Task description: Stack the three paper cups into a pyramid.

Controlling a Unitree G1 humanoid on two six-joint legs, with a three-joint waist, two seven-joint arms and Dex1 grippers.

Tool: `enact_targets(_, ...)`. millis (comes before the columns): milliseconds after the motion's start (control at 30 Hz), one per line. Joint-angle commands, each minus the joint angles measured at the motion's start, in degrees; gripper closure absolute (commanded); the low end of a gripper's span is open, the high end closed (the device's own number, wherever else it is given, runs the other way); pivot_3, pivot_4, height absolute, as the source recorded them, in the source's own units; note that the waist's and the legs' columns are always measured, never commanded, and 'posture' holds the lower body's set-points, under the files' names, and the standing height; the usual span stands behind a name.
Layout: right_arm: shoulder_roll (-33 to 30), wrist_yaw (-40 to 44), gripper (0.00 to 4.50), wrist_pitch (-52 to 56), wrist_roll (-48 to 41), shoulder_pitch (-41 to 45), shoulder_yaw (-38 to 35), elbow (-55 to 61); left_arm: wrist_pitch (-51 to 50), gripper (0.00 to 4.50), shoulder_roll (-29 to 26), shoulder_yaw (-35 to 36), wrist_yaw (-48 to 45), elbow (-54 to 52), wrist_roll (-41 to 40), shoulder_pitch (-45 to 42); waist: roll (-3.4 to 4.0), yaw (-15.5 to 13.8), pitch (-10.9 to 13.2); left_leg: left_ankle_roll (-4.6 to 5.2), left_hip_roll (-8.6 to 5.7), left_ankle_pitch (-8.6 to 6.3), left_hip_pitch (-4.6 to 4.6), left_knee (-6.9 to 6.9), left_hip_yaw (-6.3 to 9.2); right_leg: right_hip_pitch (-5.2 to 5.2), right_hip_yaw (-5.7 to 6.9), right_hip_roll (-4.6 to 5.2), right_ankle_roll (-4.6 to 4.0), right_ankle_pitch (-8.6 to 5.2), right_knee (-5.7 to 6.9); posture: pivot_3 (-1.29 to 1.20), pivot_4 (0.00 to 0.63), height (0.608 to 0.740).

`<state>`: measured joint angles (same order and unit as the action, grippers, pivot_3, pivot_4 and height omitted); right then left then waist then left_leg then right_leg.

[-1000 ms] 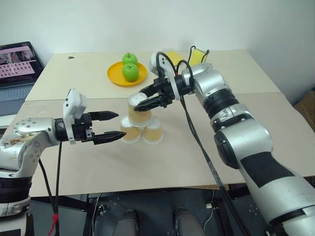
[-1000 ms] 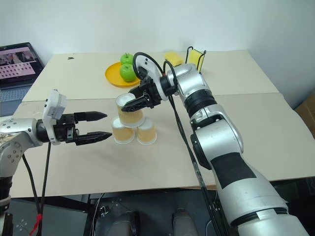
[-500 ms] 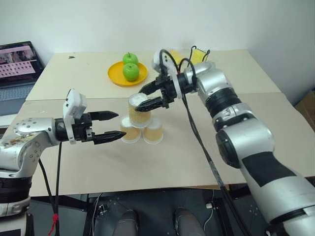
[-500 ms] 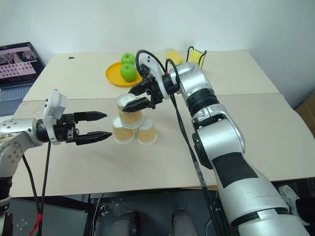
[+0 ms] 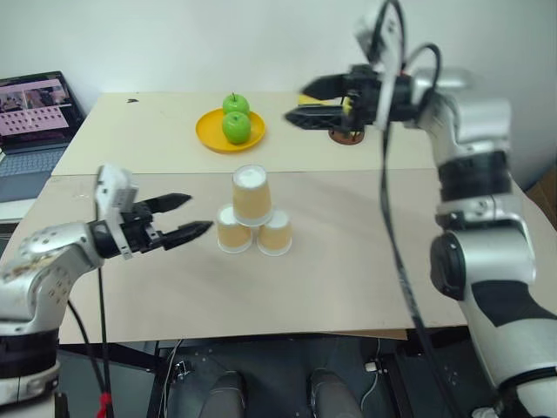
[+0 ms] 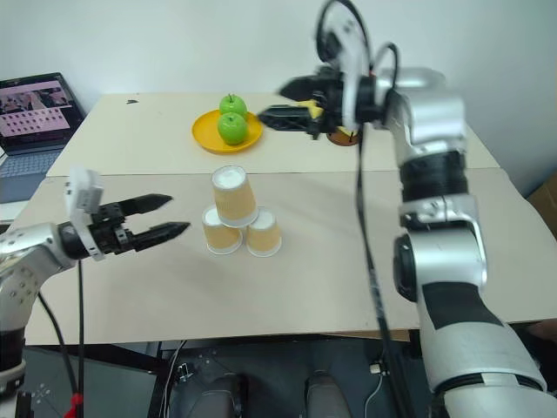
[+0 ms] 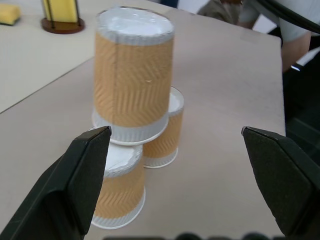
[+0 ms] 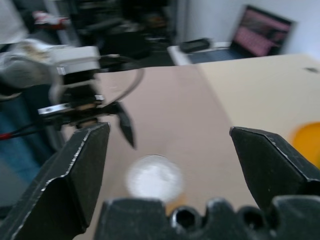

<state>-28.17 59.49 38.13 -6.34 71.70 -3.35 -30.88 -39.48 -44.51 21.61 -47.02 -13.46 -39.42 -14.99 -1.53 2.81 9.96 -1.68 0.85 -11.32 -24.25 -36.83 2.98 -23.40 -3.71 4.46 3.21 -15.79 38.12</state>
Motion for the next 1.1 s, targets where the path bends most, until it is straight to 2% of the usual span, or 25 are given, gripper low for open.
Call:
enact_targets(33,-2.37,-21.22,0.06,2.96,3.38,-10.88,-10.83,10.28,2.75,0.0,6.04,8.39,14.26,-5.95,4.09,5.48,0.05,-0.13,-0.07,-0.01,-0.01,0.01,-0.01,0.05,-0.04,-0.07,-0.05,-0.01,-0.01,0.01,0.01,0.0,0.15,0.732)
enact_targets(100,-2.83,-30.99,0.06,3.09,6.5,-18.45,-13.84,13.62,3.98,0.0,9.86,11.28,20.68,-6.25,6.25,7.79,0.03,-0.56,-0.11,0.0,0.04,0.0,0.01,0.07,-0.01,0.01,-0.05,-0.01,-0.01,0.01,0.04,0.0,0.15,0.732)
enact_targets(167,-2.44,-38.48,0.06,0.87,10.14,-27.32,-13.63,16.51,6.17,0.0,14.5,14.32,27.33,-4.45,7.69,8.25,0.01,-1.2,-0.11,0.0,-0.02,0.0,-0.15,0.07,-0.01,-0.07,-0.05,0.07,-0.01,0.01,0.25,0.0,0.15,0.732)
enact_targets(267,3.65,-44.11,0.06,-3.54,6.11,-32.84,-17.56,17.61,13.25,0.0,18.76,15.2,35.0,1.91,13.77,7.0,0.07,-0.86,-0.15,-0.01,-0.07,0.01,-0.23,-0.01,-0.18,-0.29,-0.21,0.09,-0.02,0.02,0.08,0.0,0.15,0.732)
enact_targets(400,6.62,-46.21,0.06,-12.95,7.37,-36.93,-14.07,15.96,21.82,0.0,21.71,13.24,39.66,9.74,19.31,4.36,0.12,0.15,-0.16,-0.03,0.01,0.02,0.57,0.1,-0.22,0.35,-0.3,-0.07,-0.09,0.09,0.08,0.0,0.15,0.732)
enact_targets(600,9.56,-48.09,0.06,-22.59,4.7,-41.74,-14.93,15.13,31.08,0.0,23.79,11.19,42.35,19.73,22.27,-0.56,-0.01,-0.48,-0.24,-0.03,0.01,0.02,0.4,0.14,-0.19,0.35,-0.23,-0.04,-0.08,0.08,-0.08,0.0,0.15,0.732)
enact_targets(833,8.52,-50.92,0.06,-26.62,5.67,-47.09,-13.64,16.5,36.56,0.0,22.77,9.0,41.57,28.4,23.18,-5.16,-0.01,-0.51,-0.25,-0.03,-0.02,0.02,0.42,0.11,-0.18,0.36,-0.2,-0.02,-0.07,0.08,-0.05,0.0,0.15,0.732)
enact_targets(1100,8.1,-50.82,0.06,-28.73,4.34,-49.22,-12.89,18.09,40.76,0.0,24.14,7.44,41.85,30.15,22.96,-5.89,-0.02,-0.1,-0.25,-0.03,0.01,0.02,0.42,0.13,-0.19,0.33,-0.22,-0.05,-0.07,0.08,-0.07,0.0,0.15,0.732)
